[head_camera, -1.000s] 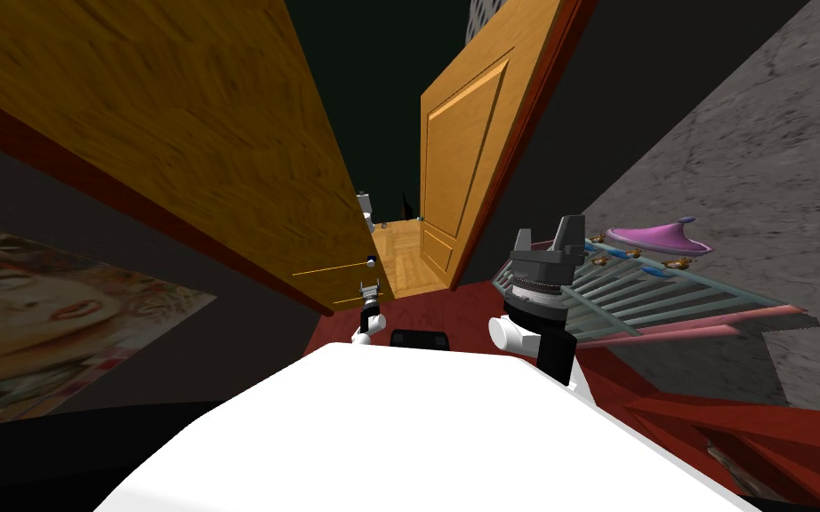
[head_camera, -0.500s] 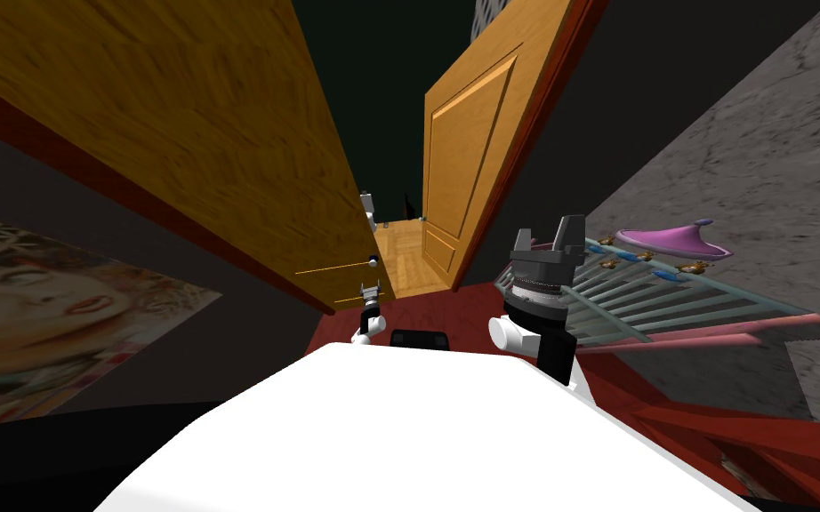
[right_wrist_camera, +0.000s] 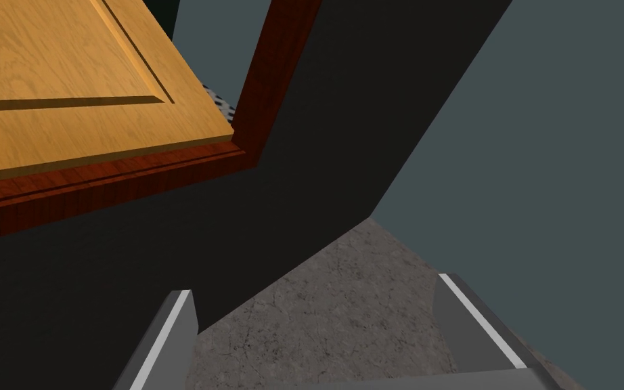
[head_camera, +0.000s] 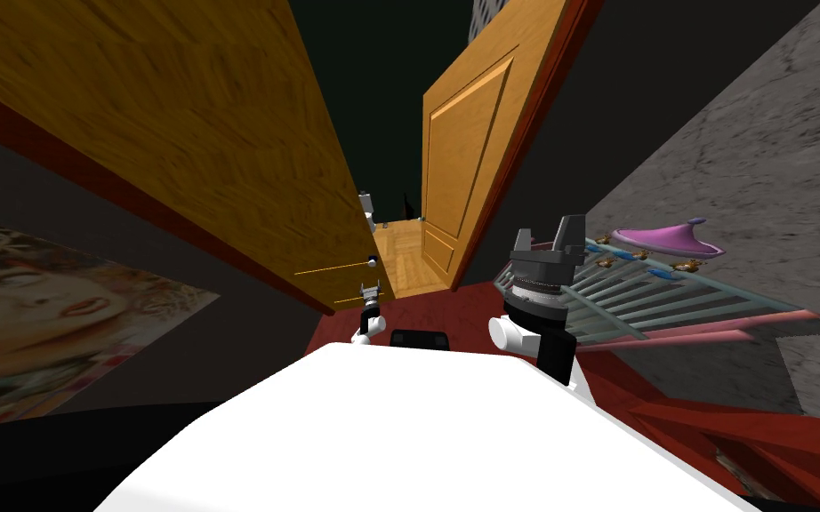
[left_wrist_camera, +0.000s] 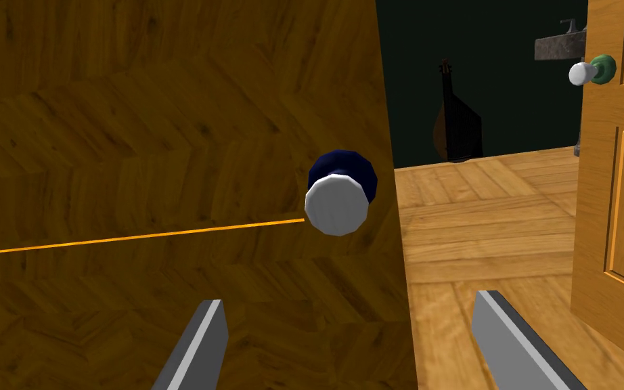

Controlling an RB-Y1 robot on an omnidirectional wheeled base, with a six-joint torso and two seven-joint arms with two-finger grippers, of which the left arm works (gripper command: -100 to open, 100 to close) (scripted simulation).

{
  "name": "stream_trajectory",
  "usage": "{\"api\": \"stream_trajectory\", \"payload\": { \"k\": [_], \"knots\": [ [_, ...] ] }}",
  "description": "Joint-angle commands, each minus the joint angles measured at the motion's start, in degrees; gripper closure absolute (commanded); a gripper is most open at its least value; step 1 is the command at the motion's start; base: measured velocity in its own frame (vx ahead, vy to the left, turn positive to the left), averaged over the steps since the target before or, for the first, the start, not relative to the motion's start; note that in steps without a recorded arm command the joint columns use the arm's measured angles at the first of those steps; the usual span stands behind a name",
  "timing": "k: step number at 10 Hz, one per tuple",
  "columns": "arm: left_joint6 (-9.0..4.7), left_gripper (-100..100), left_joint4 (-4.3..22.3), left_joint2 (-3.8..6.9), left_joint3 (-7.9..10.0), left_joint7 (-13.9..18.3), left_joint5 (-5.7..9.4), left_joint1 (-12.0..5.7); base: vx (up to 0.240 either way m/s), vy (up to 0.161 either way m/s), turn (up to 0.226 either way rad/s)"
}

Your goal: Push the door open

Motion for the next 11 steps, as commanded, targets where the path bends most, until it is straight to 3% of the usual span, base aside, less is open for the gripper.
{"api": "stream_trajectory", "payload": {
  "k": [1,2,3,11],
  "knots": [
    [0.0,-100,0.0,0.0,0.0,0.0,0.0,0.0,0.015,0.016,0.049],
    [0.0,-100,0.0,0.0,0.0,0.0,0.0,0.0,0.0,0.0,0.0],
    [0.33,-100,0.36,0.29,-1.11,1.67,0.18,0.35,0.03,0.032,0.101],
    [0.33,-100,0.36,0.29,-1.11,1.67,0.18,0.35,0.001,0.001,0.004]
  ]
}}
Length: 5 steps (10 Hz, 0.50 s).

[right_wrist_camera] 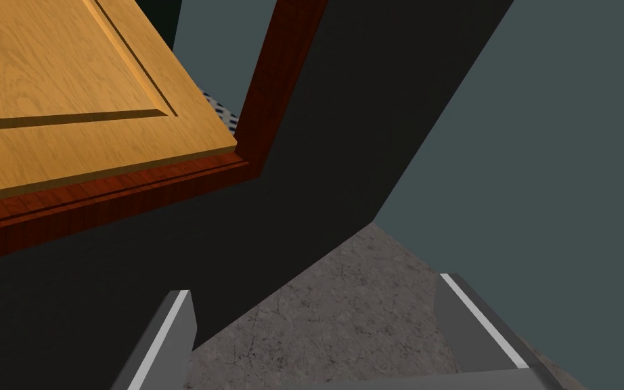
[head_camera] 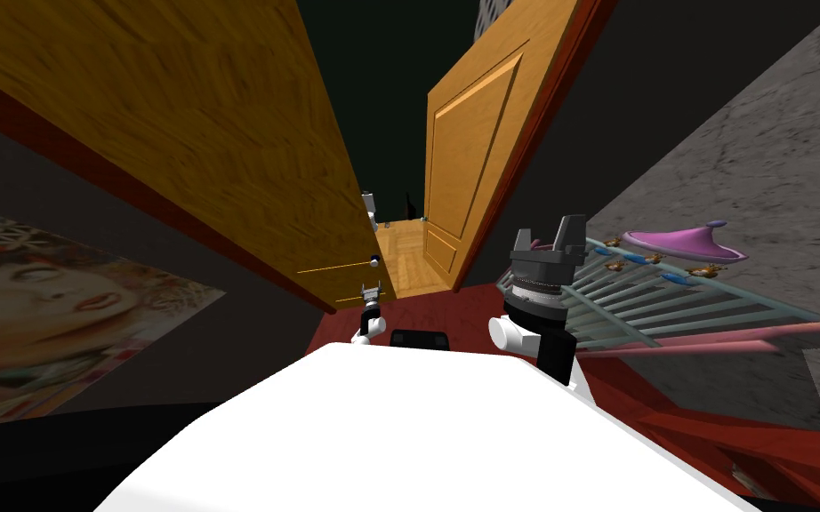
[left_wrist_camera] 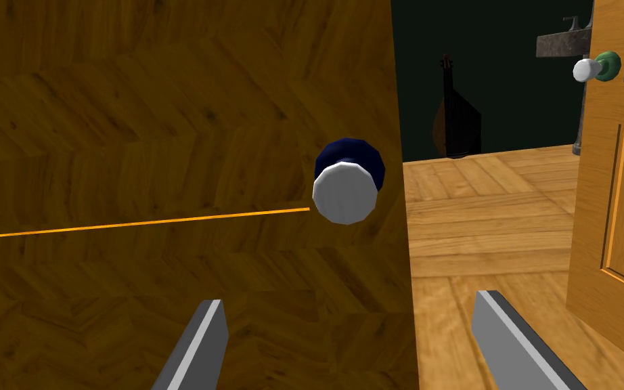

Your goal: Push the door open

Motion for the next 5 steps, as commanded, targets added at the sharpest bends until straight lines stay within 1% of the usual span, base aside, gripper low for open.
{"api": "stream_trajectory", "payload": {
  "k": [1,2,3,5],
  "knots": [
    [0.0,-100,0.0,0.0,0.0,0.0,0.0,0.0,0.0,0.0,0.0],
    [0.38,-100,0.34,0.07,-1.25,1.71,0.11,0.26,0.021,0.022,0.071],
    [0.38,-100,0.34,0.07,-1.25,1.71,0.11,0.26,0.023,0.024,0.076],
    [0.38,-100,0.34,0.07,-1.25,1.71,0.11,0.26,0.002,0.002,0.008]
  ]
}}
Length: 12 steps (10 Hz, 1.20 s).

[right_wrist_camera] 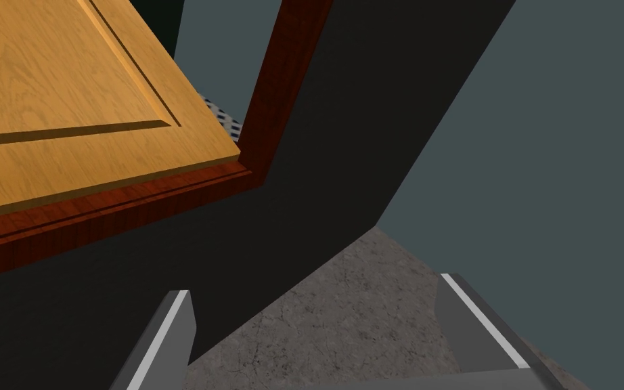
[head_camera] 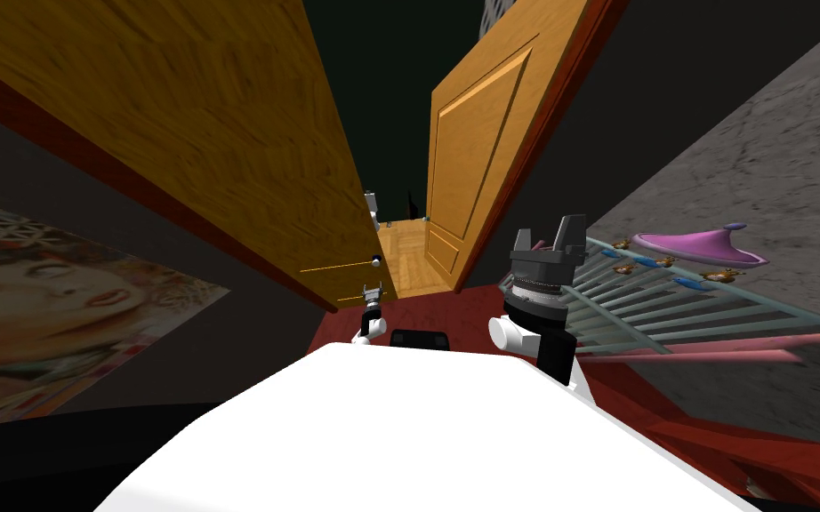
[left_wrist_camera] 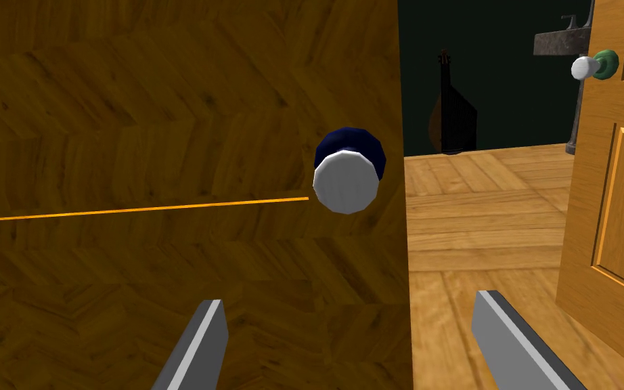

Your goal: Push the door open

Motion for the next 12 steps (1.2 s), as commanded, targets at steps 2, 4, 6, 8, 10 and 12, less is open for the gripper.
{"api": "stream_trajectory", "payload": {
  "k": [2,4,6,8,10,12],
  "knots": [
    [-0.03,-100,0.02,-0.02,-0.02,0.0,-0.01,0.0,0.003,0.003,0.01],
    [-0.03,-100,0.02,-0.02,-0.02,0.0,-0.01,0.0,-0.007,-0.007,-0.023],
    [-0.03,-100,0.02,-0.02,-0.02,0.0,-0.01,0.0,0.005,0.005,0.017],
    [0.41,-100,0.32,0.23,-1.48,1.78,-0.02,0.19,0.026,0.027,0.087],
    [0.41,-100,0.32,0.23,-1.48,1.78,-0.02,0.19,-0.002,-0.002,-0.006],
    [0.41,-100,0.32,0.23,-1.48,1.78,-0.02,0.19,0.0,0.001,0.002]
  ]
}}
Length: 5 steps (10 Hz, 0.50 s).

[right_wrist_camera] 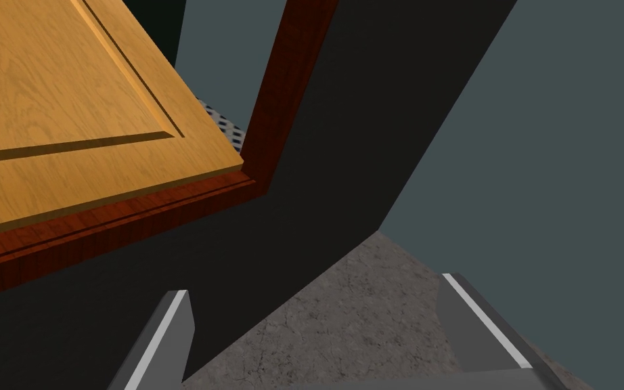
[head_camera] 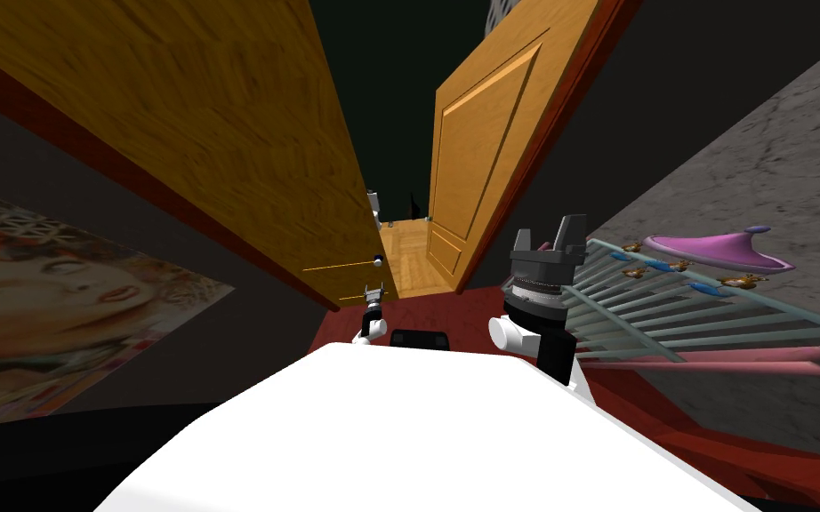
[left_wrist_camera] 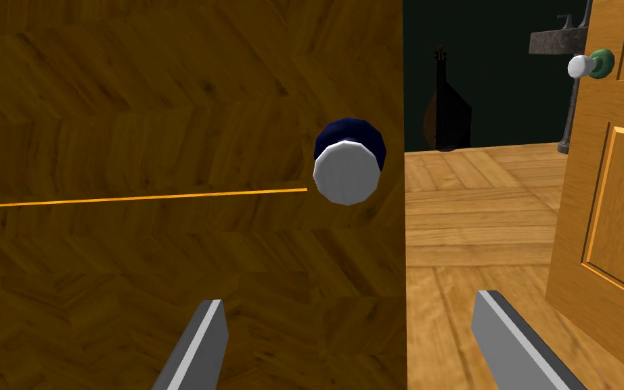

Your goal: Push the door open

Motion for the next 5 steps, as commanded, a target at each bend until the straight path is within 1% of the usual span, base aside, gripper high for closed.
{"api": "stream_trajectory", "payload": {
  "k": [1,2,4,5],
  "knots": [
    [0.0,-100,-0.01,-0.01,-0.01,-0.01,0.0,0.0,-0.007,-0.008,-0.025],
    [0.0,-100,-0.01,-0.01,-0.01,-0.01,0.0,0.0,0.013,0.014,0.044],
    [0.0,-100,-0.01,-0.01,-0.01,-0.01,0.0,0.0,-0.005,-0.005,-0.017],
    [0.36,-100,0.21,0.24,-1.26,1.38,-0.13,0.04,0.029,0.028,0.089]
  ]
}}
